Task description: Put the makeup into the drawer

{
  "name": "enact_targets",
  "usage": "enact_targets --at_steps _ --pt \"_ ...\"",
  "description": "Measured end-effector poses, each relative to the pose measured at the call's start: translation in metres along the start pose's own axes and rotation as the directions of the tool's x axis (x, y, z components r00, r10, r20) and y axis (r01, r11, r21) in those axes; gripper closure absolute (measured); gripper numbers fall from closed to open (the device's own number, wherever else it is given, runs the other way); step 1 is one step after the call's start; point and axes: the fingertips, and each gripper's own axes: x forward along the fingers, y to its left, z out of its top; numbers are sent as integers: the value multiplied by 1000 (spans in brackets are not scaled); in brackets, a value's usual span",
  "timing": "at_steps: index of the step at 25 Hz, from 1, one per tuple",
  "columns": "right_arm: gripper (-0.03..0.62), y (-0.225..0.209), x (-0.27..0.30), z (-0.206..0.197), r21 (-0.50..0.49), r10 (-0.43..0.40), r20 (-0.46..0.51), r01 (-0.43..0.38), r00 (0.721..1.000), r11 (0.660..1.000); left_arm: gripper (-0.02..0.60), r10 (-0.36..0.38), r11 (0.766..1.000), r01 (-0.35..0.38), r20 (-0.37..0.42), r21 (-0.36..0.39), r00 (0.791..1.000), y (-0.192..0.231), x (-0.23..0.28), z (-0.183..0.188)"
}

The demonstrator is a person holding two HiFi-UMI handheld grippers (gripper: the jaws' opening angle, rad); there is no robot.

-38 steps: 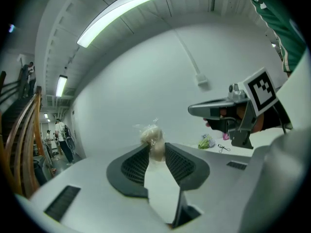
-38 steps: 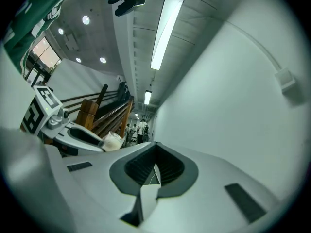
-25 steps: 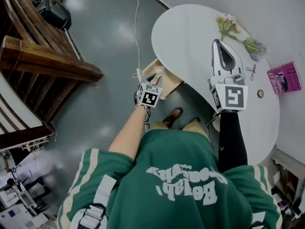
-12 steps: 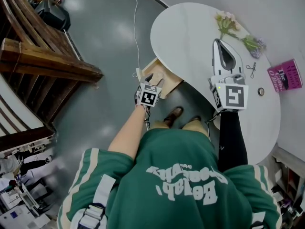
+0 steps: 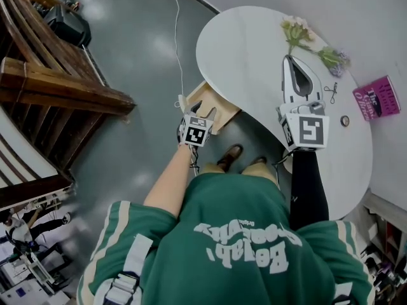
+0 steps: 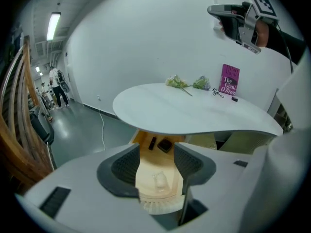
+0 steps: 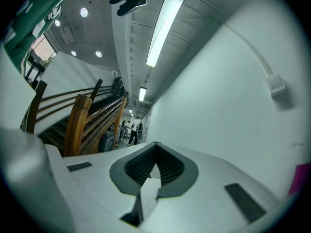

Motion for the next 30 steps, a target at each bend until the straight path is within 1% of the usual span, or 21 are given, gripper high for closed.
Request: enact_targets --at_steps 2,4,6,8,9,10,11,12,13,14,15,19,20,22,24,27,28,30 --pt "585 -3 -1 0 0 -7 2 7 1000 1000 342 -1 1000 -1 62 31 998 -3 -6 27" --pt "585 -7 -3 -1 0 -19 4 19 1000 1000 343 -2 998 -7 148 59 989 -8 -18 64" --pt "585 -12 -6 -2 6 -29 8 29 1000 1000 342 -5 996 -17 242 89 970 -13 -34 107" --pt "585 -17 -8 -3 10 -36 13 36 999 999 342 -16 992 -27 340 122 940 -21 -55 154" --pt "585 -19 -9 -2 12 -41 16 40 999 999 342 -15 990 -43 396 138 918 -23 -68 179" --pt "585 -21 -9 -2 13 -47 21 46 999 999 342 -3 986 -75 463 150 886 -24 -86 205" --pt "585 -23 -9 0 16 -54 28 53 998 998 343 16 981 -118 538 156 843 -24 -107 231" --pt "585 -24 -9 2 18 -62 35 61 997 998 344 32 975 -159 608 156 793 -24 -127 256" --pt "585 -26 -9 4 20 -67 40 66 997 998 344 33 971 -179 659 156 751 -25 -144 275" --pt "585 -27 -9 6 18 -69 43 69 997 997 344 19 971 -176 687 159 726 -29 -153 289" --pt "586 -28 -10 7 17 -75 41 74 996 997 344 -3 972 -162 698 171 716 -35 -157 298" --pt "585 -42 -21 7 -6 -104 41 105 994 994 344 -88 969 -100 697 225 712 -66 -151 310" --pt "585 -50 -27 7 -10 -124 38 124 992 992 344 -113 969 -77 694 236 711 -76 -147 313" --pt "585 -73 -45 9 -14 -195 15 195 981 981 344 -176 962 -24 686 272 707 -101 -139 322" --pt "585 -99 -69 11 -18 -273 4 273 962 962 344 -250 946 27 679 322 690 -132 -130 337" --pt "585 -136 -104 21 -3 -353 58 354 934 935 344 -348 917 90 666 389 660 -184 -116 356" --pt "585 -151 -119 19 -5 -384 58 385 921 923 344 -379 906 113 659 409 650 -203 -110 361" --pt "585 -181 -154 11 -17 -459 30 460 888 888 344 -445 878 167 639 448 627 -242 -98 369"
